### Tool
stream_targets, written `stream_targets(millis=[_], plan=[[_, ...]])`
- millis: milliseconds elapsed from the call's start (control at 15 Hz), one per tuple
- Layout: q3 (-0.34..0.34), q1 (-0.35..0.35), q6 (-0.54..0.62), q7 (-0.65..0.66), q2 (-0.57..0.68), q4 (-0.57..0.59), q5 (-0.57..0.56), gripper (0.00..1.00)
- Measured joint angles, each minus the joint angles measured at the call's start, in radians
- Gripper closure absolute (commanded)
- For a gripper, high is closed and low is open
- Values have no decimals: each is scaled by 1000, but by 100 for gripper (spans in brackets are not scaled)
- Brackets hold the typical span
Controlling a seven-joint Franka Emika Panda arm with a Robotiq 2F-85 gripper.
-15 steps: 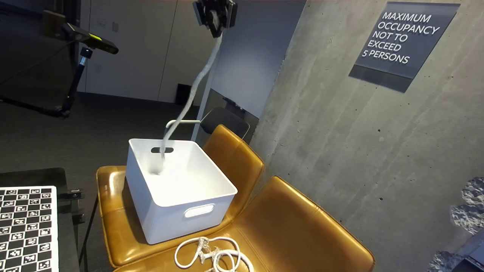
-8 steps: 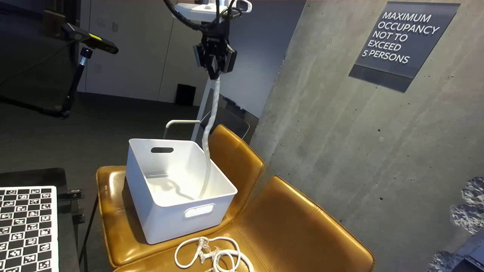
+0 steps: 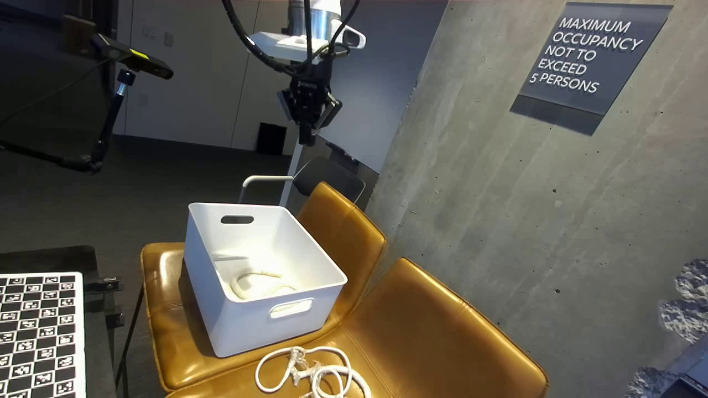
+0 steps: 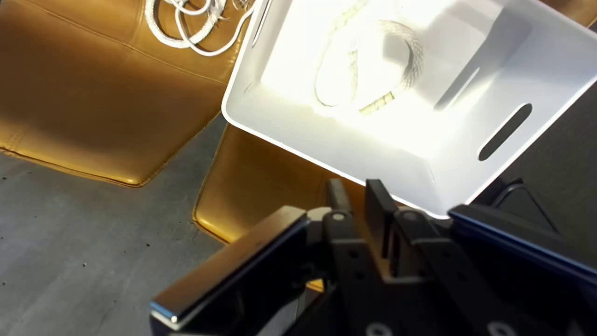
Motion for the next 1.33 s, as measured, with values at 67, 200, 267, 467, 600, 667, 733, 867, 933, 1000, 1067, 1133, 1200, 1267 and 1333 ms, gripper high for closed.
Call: stream_targets(millis=[67, 200, 267, 467, 600, 667, 733, 867, 933, 1000, 1067, 1133, 1200, 1267, 1333], plan=[[-4, -6, 11, -6, -1, -16, 0, 43], [-22, -23, 49, -30, -1, -64, 0, 29], [-34, -36, 75, -48, 0, -94, 0, 22], [-81, -85, 160, -118, 11, -185, 0, 1], [-114, -125, 219, -176, 34, -228, 1, 0], [-130, -147, 250, -209, 51, -243, 4, 0], [-144, -170, 283, -243, 71, -251, 9, 0], [-161, -216, 348, -317, 124, -251, 34, 0], [-164, -239, 375, -351, 153, -245, 51, 0], [-164, -262, 401, -386, 186, -234, 73, 0], [-163, -281, 425, -418, 219, -219, 98, 0], [-159, -301, 452, -452, 255, -201, 126, 0], [-151, -322, 483, -487, 294, -181, 155, 0], [-138, -344, 518, -517, 333, -162, 178, 0], [-121, -366, 551, -541, 372, -143, 196, 0]])
